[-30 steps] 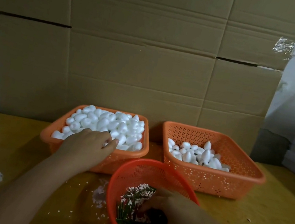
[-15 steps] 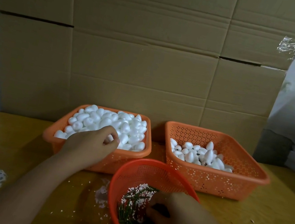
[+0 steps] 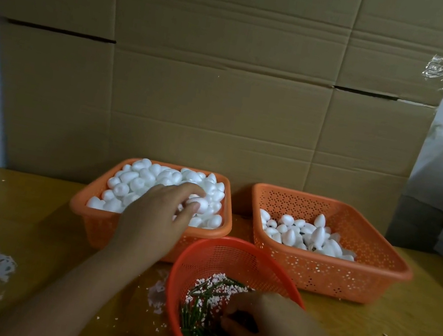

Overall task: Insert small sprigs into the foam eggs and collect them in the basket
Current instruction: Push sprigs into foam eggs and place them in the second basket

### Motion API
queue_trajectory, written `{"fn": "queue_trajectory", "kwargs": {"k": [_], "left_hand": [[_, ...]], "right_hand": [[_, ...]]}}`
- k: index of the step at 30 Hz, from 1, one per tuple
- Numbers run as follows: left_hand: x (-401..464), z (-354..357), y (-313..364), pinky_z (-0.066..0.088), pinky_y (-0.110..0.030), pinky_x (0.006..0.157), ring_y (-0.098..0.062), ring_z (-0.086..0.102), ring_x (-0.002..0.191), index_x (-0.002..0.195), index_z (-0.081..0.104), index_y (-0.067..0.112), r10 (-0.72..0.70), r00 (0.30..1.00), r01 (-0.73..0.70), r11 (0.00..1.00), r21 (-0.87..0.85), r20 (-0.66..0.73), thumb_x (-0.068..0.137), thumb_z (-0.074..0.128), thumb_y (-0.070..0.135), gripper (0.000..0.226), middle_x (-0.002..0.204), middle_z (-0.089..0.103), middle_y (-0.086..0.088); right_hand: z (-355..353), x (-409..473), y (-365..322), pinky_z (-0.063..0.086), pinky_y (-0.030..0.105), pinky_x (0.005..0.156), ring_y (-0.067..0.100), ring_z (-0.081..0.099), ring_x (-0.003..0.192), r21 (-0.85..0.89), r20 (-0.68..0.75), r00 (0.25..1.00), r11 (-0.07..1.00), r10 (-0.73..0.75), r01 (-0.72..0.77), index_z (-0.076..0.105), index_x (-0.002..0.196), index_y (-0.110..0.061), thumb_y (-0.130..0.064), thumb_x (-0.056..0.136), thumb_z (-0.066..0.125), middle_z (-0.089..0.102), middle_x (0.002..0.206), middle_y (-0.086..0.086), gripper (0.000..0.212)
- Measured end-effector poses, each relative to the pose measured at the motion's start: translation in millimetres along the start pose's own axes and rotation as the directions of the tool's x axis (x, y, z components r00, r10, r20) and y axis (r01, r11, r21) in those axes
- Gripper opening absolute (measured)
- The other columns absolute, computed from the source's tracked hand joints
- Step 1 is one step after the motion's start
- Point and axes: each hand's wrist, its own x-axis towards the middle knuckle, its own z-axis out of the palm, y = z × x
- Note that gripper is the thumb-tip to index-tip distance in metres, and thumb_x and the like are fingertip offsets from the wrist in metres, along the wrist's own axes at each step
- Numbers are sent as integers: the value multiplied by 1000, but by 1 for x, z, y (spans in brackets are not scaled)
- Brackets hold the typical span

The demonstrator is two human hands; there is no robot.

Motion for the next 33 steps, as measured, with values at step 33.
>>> {"fn": "queue_trajectory", "kwargs": {"k": [33], "left_hand": [[-26, 24, 53, 50, -20, 63, -9, 66, 80, 114, 72, 28, -39, 822, 549, 321, -772, 568, 92, 62, 13, 28, 107, 73, -3]], "right_hand": [[3, 3, -3, 46, 19, 83, -2, 54, 100, 51, -180, 984, 999, -1, 10, 67, 104, -35, -47, 88, 58, 59, 110, -21, 22]]}}
